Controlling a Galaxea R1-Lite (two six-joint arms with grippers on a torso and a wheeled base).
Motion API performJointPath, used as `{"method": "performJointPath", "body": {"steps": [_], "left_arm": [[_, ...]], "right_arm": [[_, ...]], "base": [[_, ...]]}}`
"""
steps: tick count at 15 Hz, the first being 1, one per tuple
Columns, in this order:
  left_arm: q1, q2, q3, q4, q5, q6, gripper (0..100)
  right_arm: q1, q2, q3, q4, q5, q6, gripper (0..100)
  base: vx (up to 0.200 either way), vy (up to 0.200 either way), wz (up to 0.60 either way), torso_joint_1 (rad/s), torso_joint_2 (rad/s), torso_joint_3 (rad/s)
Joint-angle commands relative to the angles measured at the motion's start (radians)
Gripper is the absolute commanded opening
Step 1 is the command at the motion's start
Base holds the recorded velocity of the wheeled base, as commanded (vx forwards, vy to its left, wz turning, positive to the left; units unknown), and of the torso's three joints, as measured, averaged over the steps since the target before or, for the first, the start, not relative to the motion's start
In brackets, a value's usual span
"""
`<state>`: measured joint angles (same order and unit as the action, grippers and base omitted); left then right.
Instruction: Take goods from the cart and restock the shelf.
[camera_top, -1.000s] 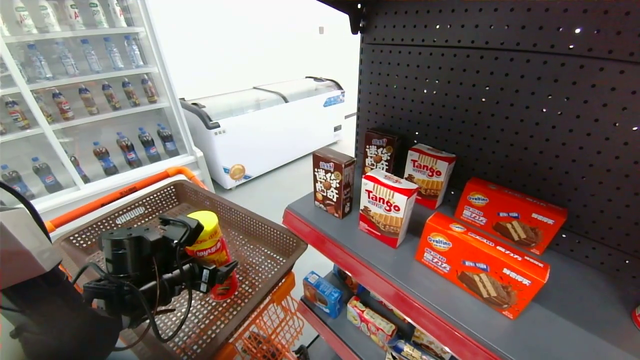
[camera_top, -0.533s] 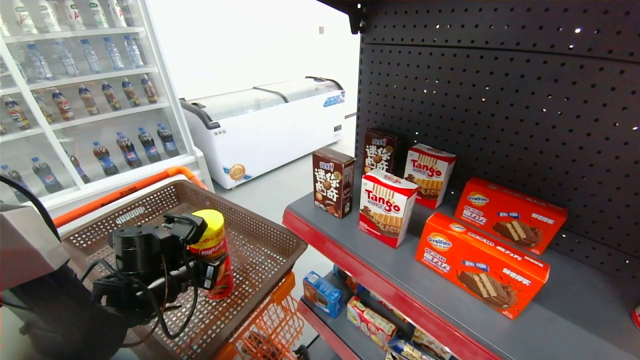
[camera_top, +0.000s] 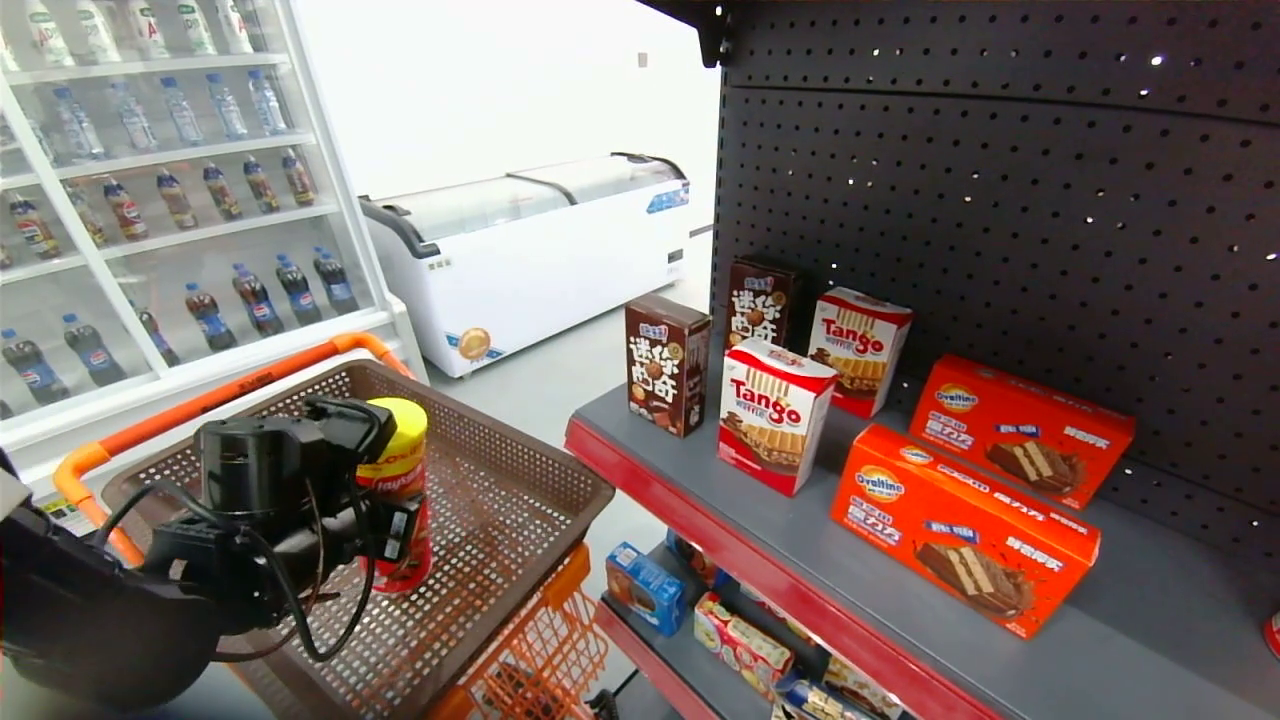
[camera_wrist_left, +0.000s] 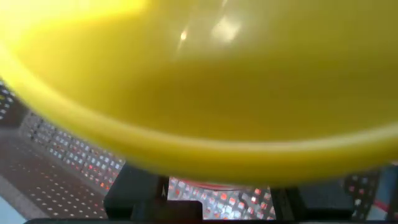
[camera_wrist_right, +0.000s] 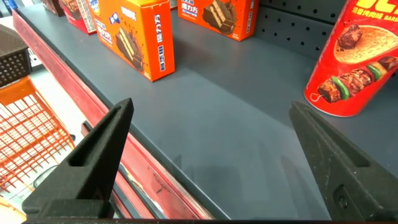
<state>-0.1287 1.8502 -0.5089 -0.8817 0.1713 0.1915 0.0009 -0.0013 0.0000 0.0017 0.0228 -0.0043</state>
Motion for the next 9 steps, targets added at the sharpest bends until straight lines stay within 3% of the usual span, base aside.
{"method": "performJointPath", "body": {"steps": [1,4,5,6,9], "left_arm": [[-0.008,-0.091,0.009,0.0,0.001,-0.009,0],[-0.011,-0.178,0.032,0.035,0.002,-0.007,0],[-0.023,-0.186,0.03,0.063,-0.001,-0.023,0],[-0.042,-0.218,0.032,0.096,-0.001,-0.06,0],[-0.058,-0.302,0.059,0.142,0.004,-0.09,0]], "right_arm": [[0.001,0.001,0.0,0.0,0.0,0.0,100],[0.001,0.001,0.0,0.0,0.0,0.0,100],[0.001,0.001,0.0,0.0,0.0,0.0,100],[0.001,0.001,0.0,0.0,0.002,0.0,100],[0.001,0.001,0.0,0.0,0.0,0.0,100]], "base": [[0.0,0.0,0.0,0.0,0.0,0.0],[0.0,0.0,0.0,0.0,0.0,0.0],[0.0,0.0,0.0,0.0,0.0,0.0],[0.0,0.0,0.0,0.0,0.0,0.0],[0.0,0.0,0.0,0.0,0.0,0.0]]}}
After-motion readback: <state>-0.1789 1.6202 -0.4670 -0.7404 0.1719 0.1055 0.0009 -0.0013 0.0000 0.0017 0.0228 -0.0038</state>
